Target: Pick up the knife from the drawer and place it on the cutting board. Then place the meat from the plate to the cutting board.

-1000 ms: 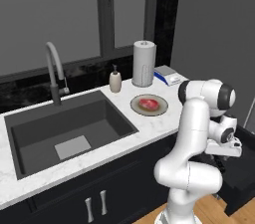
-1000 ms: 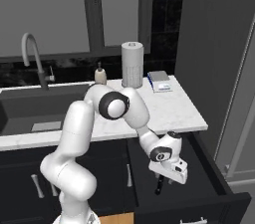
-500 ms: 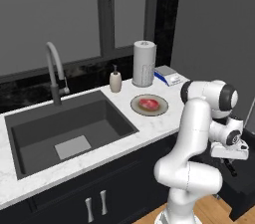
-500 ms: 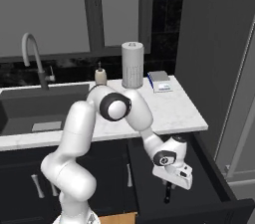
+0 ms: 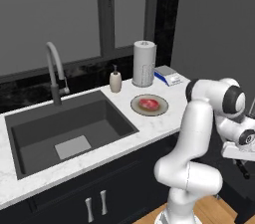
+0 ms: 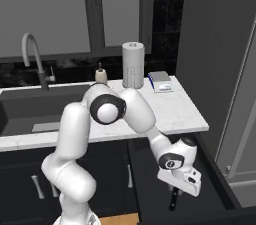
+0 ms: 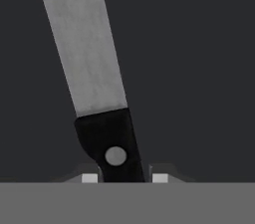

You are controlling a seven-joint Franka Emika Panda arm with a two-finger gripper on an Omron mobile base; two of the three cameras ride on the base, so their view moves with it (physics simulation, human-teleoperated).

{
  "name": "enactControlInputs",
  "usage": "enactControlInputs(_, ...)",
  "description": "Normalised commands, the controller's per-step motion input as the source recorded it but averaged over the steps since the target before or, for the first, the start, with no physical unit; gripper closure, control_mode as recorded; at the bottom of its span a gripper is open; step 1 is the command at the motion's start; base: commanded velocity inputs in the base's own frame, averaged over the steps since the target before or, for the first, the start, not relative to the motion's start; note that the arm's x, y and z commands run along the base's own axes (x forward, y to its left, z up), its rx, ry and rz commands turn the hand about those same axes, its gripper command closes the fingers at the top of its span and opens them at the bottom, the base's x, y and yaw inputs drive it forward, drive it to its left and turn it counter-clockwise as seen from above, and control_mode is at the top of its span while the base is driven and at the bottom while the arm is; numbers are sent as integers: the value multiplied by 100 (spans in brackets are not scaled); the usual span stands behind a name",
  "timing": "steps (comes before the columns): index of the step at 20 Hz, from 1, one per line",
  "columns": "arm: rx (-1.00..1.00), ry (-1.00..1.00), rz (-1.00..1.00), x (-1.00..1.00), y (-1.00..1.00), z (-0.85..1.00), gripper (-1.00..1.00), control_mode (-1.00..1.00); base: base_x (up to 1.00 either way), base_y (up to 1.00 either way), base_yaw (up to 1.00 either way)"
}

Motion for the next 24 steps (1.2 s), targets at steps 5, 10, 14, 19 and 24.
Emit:
enactControlInputs(5, 0, 5, -6, -59, 2, 100, 100, -100, 0, 0, 0)
enactControlInputs(10, -1, 1, -1, -21, 40, 100, 100, -100, 0, 0, 0)
enactControlInputs(14, -3, 0, 0, 0, 51, 100, 100, -100, 0, 0, 0)
enactControlInputs(19, -4, 0, 0, 0, 57, 100, 100, -100, 0, 0, 0)
enactControlInputs(24, -7, 0, 0, 2, 85, 92, 100, -100, 0, 0, 0)
